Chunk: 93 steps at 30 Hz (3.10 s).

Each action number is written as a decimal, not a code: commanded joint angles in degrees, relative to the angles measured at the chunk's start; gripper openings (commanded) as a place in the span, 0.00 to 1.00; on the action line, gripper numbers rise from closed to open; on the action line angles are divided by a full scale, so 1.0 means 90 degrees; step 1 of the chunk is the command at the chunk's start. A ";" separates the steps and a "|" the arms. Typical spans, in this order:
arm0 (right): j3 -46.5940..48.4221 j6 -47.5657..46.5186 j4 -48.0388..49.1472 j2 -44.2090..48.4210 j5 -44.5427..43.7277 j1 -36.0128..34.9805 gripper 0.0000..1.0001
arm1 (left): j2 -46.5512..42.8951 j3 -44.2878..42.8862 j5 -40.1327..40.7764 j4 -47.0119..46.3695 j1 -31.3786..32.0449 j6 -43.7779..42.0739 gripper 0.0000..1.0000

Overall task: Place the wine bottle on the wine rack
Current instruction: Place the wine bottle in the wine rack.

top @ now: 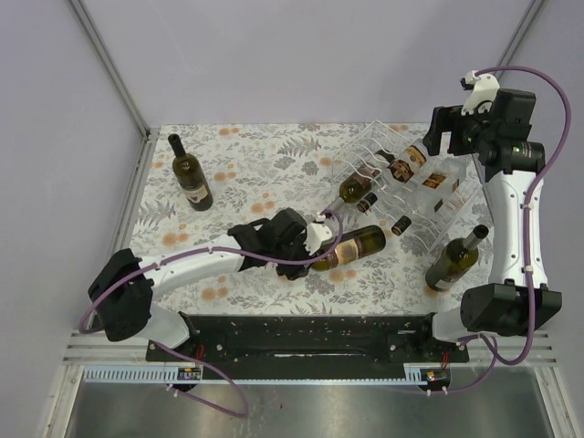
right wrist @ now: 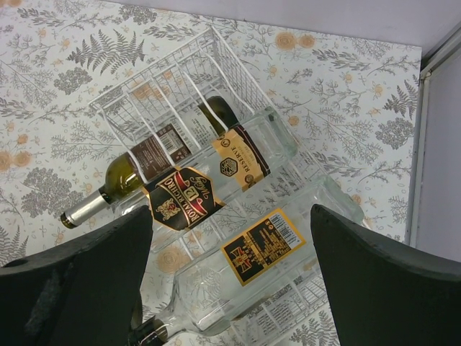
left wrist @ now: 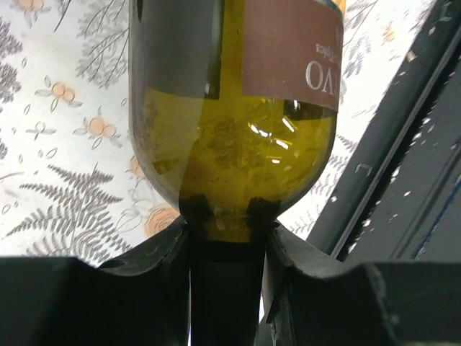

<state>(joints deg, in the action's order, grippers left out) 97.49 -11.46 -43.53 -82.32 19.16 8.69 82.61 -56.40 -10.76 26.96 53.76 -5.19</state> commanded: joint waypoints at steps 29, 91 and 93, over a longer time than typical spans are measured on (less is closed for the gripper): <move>-0.0324 0.0161 -0.0086 0.0875 0.0352 0.0021 0.98 | 0.1553 -0.1115 0.0776 -0.2800 0.1117 0.1944 0.00; 0.0369 -0.1011 -0.1619 0.0212 0.0400 0.1427 0.98 | 0.3839 -0.3616 0.1508 -0.2214 0.1244 0.2461 0.00; 0.0349 -0.1002 -0.1619 0.0212 0.0459 0.1427 0.98 | 0.3907 -0.3684 0.1470 -0.2127 0.1244 0.2568 0.00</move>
<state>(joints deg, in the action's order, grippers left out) 100.79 -20.53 -58.61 -82.52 21.08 21.12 117.67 -85.14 2.87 11.75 64.69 15.16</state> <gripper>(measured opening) 0.982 0.387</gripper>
